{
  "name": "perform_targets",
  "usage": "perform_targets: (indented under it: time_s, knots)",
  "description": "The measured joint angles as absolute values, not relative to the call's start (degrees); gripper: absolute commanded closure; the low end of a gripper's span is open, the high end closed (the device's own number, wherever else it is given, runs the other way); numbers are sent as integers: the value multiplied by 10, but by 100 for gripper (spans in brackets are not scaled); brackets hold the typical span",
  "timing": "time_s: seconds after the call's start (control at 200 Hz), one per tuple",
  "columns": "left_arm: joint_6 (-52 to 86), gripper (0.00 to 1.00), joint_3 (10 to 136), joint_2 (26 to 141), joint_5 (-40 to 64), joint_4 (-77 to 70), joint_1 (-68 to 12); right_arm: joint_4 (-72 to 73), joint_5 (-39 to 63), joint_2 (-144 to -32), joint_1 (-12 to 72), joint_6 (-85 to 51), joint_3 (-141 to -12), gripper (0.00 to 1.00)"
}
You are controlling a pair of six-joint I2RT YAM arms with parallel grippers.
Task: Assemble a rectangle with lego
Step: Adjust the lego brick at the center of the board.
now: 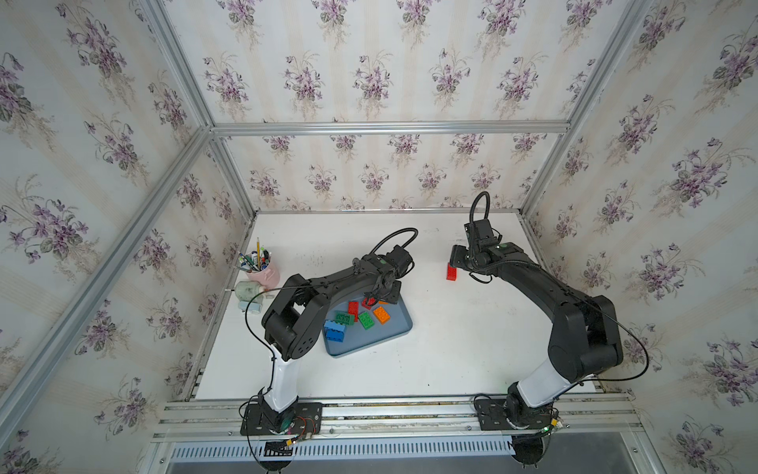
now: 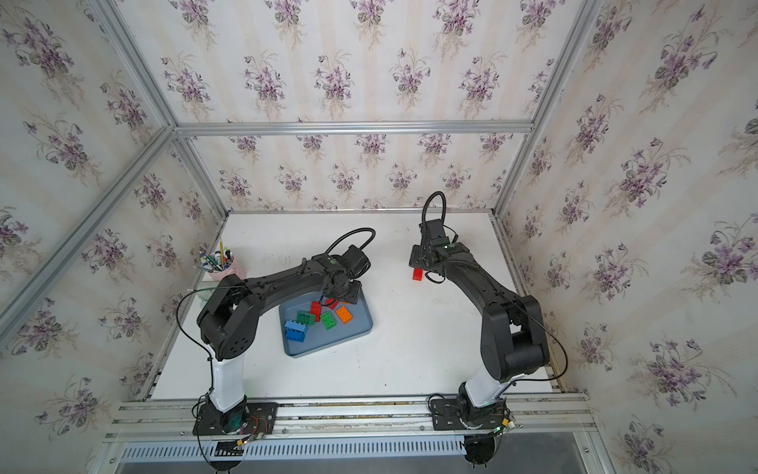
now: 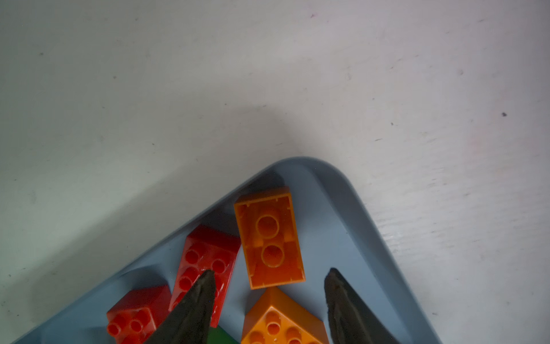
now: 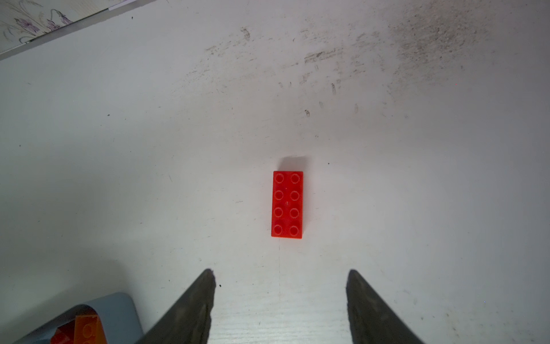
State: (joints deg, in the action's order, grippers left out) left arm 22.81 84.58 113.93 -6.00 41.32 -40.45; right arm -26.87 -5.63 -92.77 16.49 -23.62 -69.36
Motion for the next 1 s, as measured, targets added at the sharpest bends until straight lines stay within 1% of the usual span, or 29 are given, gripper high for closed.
perform_targets:
  time_s: [0.205, 0.36, 0.559, 0.579, 0.654, 0.729, 0.764, 0.864, 0.999]
  knots:
    - [230, 40, 846, 1152, -51, 406, -404, -269, -53, -926, 165, -236, -692, 30]
    - [229, 43, 850, 1162, -49, 401, -404, -269, -51, -926, 166, -237, -692, 30]
    - [229, 44, 851, 1169, -44, 396, -404, -269, -50, -926, 167, -238, -688, 31]
    - [229, 48, 851, 1169, -43, 395, -404, -269, -50, -926, 167, -238, -687, 31]
    - [229, 52, 851, 1170, -43, 394, -404, -269, -50, -926, 168, -238, -686, 30]
    - [229, 62, 851, 1170, -43, 392, -404, -269, -50, -926, 168, -238, -684, 31]
    - [229, 64, 851, 1170, -40, 390, -404, -269, -50, -925, 168, -238, -684, 30]
    - [229, 69, 848, 1169, -39, 385, -404, -269, -50, -920, 168, -239, -684, 30]
    - [229, 70, 821, 1146, -35, 371, -404, -273, -36, -914, 168, -240, -691, 30]
